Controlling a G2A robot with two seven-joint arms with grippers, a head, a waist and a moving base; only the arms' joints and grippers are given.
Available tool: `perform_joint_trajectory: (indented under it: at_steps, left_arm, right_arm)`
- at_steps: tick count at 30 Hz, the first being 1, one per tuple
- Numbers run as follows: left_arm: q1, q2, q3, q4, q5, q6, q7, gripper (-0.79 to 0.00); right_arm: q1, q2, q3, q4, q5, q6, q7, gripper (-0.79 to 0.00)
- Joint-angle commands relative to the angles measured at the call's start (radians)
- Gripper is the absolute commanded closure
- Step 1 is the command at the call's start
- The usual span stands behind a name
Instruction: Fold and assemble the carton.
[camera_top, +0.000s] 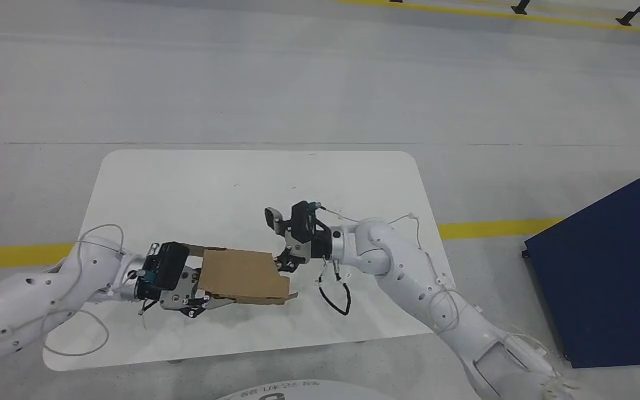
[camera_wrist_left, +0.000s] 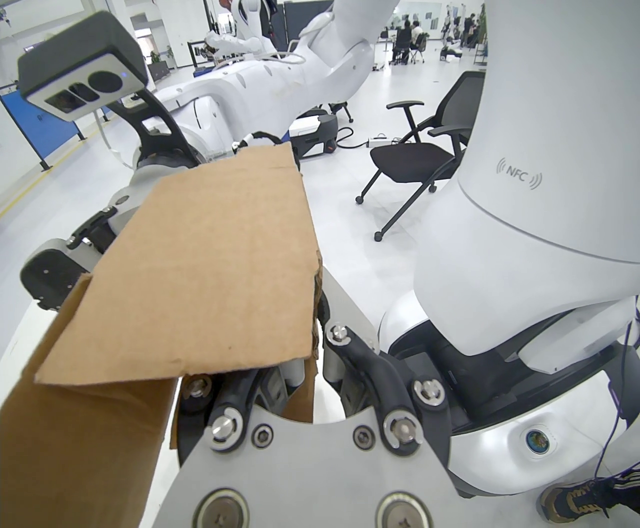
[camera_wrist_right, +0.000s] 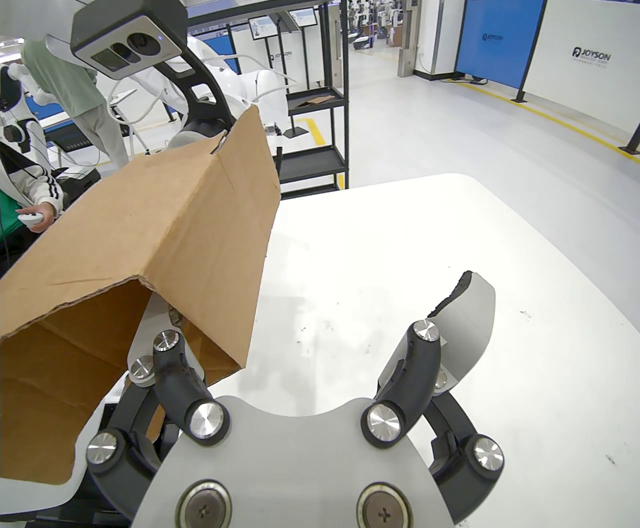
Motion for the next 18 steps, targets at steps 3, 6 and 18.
perform_joint_trajectory:
  at_steps: [3, 6, 18]
  left_arm:
    - [-0.001, 0.001, 0.000, 0.008, -0.008, 0.011, 0.011, 0.000]
    - [-0.002, 0.006, 0.000, 0.012, -0.013, 0.022, 0.022, 0.000]
    - [-0.004, 0.021, 0.000, 0.013, -0.023, 0.032, 0.032, 0.000]
  right_arm:
    - [-0.021, 0.012, 0.050, 0.006, 0.023, -0.085, -0.041, -0.785]
    - [-0.042, 0.024, 0.098, 0.011, 0.041, -0.143, -0.068, -0.785]
    - [-0.121, 0.071, 0.171, -0.053, 0.049, -0.143, -0.147, -0.785]
